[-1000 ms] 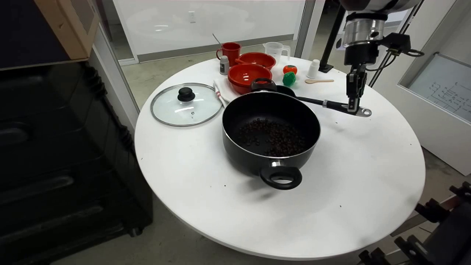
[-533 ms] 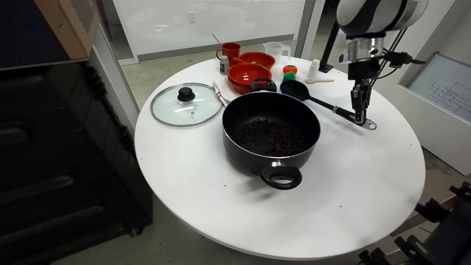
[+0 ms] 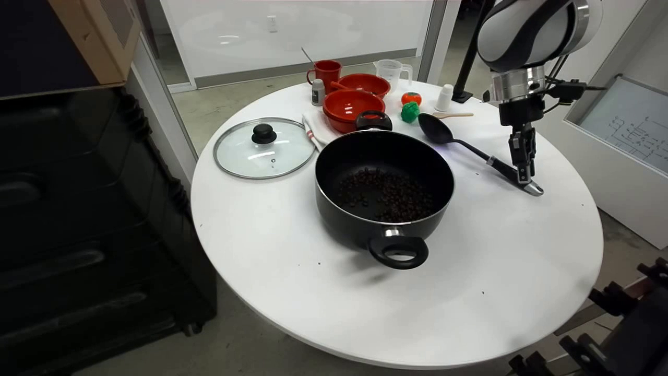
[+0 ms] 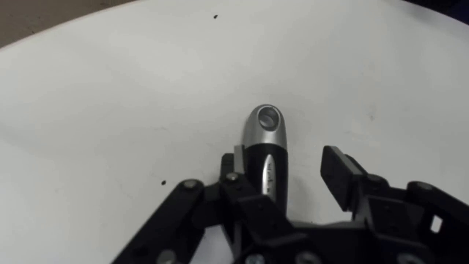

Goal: Use the black ladle to stir the contents in the black pot

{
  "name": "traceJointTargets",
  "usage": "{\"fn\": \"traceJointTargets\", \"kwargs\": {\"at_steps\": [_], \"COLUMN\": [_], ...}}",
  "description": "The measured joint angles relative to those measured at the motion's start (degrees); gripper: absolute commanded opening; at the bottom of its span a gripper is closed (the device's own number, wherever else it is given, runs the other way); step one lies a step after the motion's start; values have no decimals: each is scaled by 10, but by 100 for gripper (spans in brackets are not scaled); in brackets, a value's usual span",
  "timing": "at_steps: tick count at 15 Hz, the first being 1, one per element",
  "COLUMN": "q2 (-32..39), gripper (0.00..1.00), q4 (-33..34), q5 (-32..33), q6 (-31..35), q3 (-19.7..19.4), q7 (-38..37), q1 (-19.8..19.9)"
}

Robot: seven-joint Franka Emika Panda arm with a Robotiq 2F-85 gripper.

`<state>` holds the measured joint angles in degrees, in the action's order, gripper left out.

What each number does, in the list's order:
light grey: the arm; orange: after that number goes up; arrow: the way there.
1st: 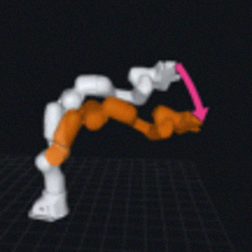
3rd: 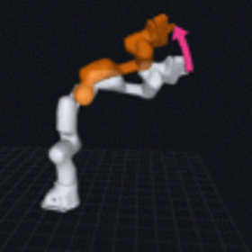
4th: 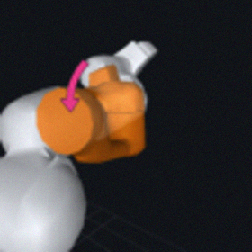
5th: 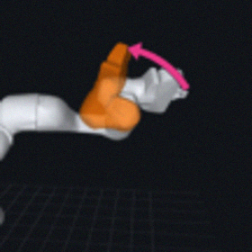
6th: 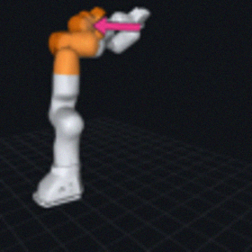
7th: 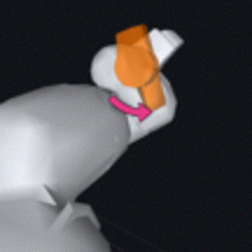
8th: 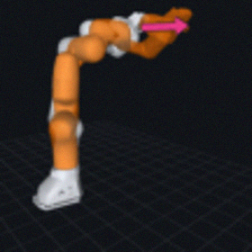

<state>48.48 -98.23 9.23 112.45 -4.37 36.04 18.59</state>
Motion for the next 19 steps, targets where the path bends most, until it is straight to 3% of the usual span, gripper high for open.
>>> {"fn": "traceJointTargets", "kwargs": {"at_steps": [2,8,14,17,19], "q2": [0,-32,-168,-229,-228], "gripper": [100,100,100,100,100], "q4": [0,-9,-85,-110,-110], "q5": [10,32,54,43,43], "q6": [0,42,127,126,126], "q3": [-1,1,6,16,15], "q7": [0,1,0,1,1], "q1": [-1,-9,-39,-44,-45]}}
